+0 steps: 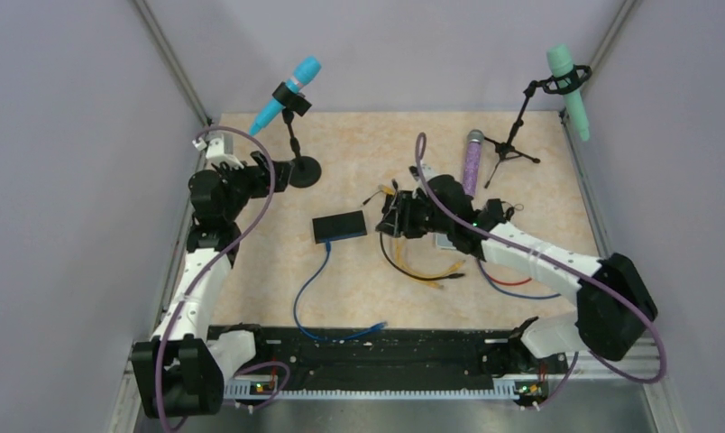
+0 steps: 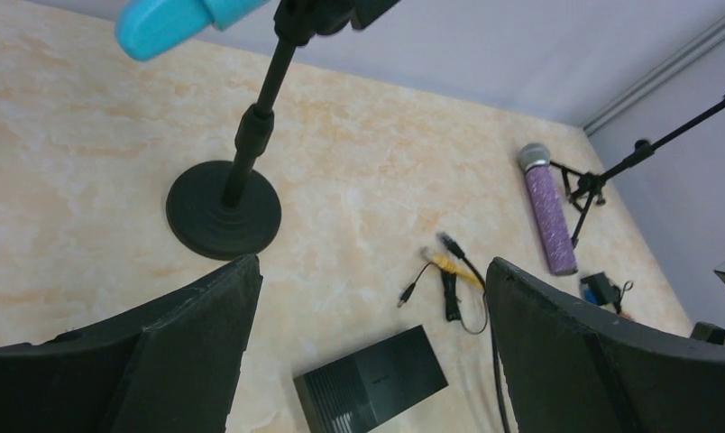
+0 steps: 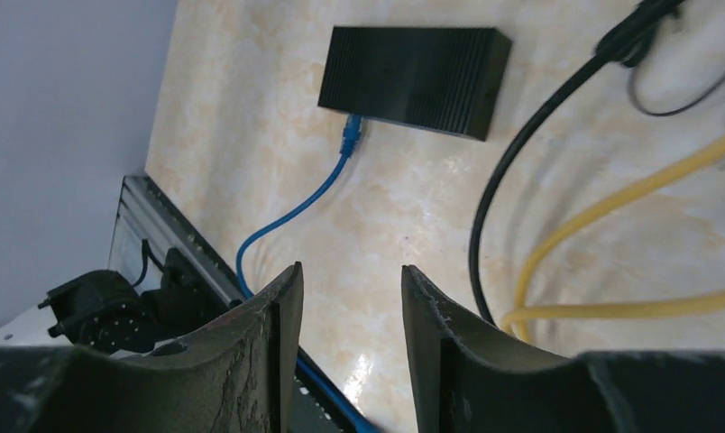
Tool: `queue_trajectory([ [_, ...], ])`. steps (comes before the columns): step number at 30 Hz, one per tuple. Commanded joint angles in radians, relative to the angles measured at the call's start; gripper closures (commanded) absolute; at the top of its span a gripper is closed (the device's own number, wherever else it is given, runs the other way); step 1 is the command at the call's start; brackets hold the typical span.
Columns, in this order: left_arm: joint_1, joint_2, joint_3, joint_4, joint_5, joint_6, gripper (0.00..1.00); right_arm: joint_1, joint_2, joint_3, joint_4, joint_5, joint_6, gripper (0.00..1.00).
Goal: Pull the plug from the switch port
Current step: Pull the connector from the switch port.
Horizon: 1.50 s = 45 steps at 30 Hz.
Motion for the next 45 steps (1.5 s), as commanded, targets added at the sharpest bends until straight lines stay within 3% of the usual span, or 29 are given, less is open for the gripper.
queue_trajectory([
  [1, 0.003, 0.076, 0.036, -0.006, 0.079, 0.122, 0.01, 0.055, 0.168, 0.022, 0.211, -0.172, 0.109, 0.57],
  [7, 0.003, 0.099, 0.039, -0.046, 0.057, 0.148, 0.01, 0.177, 0.397, 0.220, 0.129, -0.160, 0.057, 0.56],
  [12, 0.003, 0.068, -0.002, -0.044, 0.022, 0.197, 0.01, 0.189, 0.579, 0.338, 0.120, -0.148, 0.143, 0.51],
  [19, 0.004, -0.001, -0.014, -0.136, -0.152, 0.240, 0.01, 0.190, 0.710, 0.368, 0.224, -0.113, 0.311, 0.51],
  [32, 0.004, -0.056, -0.069, -0.115, -0.045, 0.366, 0.01, 0.186, 0.826, 0.357, 0.355, -0.022, 0.473, 0.51],
  [39, 0.004, -0.057, -0.070, -0.110, -0.103, 0.298, 0.01, 0.158, 0.844, 0.285, 0.479, -0.034, 0.517, 0.64],
  [45, 0.005, -0.057, -0.068, -0.103, -0.149, 0.277, 0.01, 0.135, 0.799, 0.241, 0.492, -0.062, 0.427, 0.88],
])
